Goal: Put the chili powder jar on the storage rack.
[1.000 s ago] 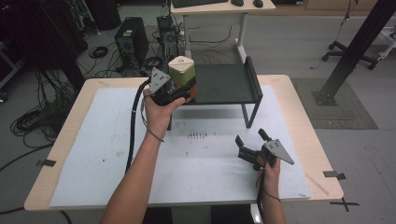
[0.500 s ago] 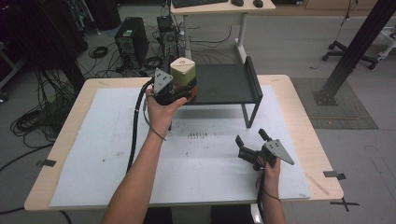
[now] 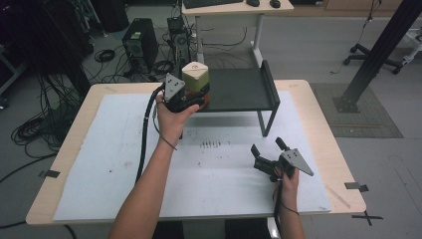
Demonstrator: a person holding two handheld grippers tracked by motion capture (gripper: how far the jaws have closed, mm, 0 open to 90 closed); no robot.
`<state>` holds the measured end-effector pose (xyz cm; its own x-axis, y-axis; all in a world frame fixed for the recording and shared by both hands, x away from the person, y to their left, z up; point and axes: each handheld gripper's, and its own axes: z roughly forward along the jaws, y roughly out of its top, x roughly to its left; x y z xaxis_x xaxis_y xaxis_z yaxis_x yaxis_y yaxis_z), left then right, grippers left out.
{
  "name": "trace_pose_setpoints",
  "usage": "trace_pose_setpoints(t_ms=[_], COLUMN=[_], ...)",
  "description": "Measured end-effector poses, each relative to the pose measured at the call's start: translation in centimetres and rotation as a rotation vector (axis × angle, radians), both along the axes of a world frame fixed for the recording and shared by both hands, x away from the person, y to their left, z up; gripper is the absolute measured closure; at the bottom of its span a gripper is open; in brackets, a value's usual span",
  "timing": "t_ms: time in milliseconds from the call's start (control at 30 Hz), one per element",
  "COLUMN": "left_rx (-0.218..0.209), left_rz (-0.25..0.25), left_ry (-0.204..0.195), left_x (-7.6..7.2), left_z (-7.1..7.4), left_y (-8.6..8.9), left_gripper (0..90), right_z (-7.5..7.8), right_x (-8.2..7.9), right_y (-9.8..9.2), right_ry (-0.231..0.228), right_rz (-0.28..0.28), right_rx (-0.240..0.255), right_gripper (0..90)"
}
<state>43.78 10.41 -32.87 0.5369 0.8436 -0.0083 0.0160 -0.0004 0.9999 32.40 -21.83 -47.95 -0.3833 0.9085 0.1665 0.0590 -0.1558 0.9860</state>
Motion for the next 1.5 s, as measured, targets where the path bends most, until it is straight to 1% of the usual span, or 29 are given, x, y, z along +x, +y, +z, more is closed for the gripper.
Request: trace_pose_setpoints(t_ms=[500, 1500], left_rx=[-0.001, -0.01], left_rz=[0.0, 0.003], left_ry=[0.0, 0.006], left_x=[0.06, 0.17], left_z=[0.0, -0.01], left_y=[-0.02, -0.01], left_gripper=[28.7, 28.7], right_z=[0.0, -0.01], right_x=[-0.03, 0.0], right_y=[-0.01, -0.02], right_ry=[0.0, -0.002], right_rz=[0.0, 0.002], right_rx=[0.009, 0.002], right_gripper=[0.5, 0.5])
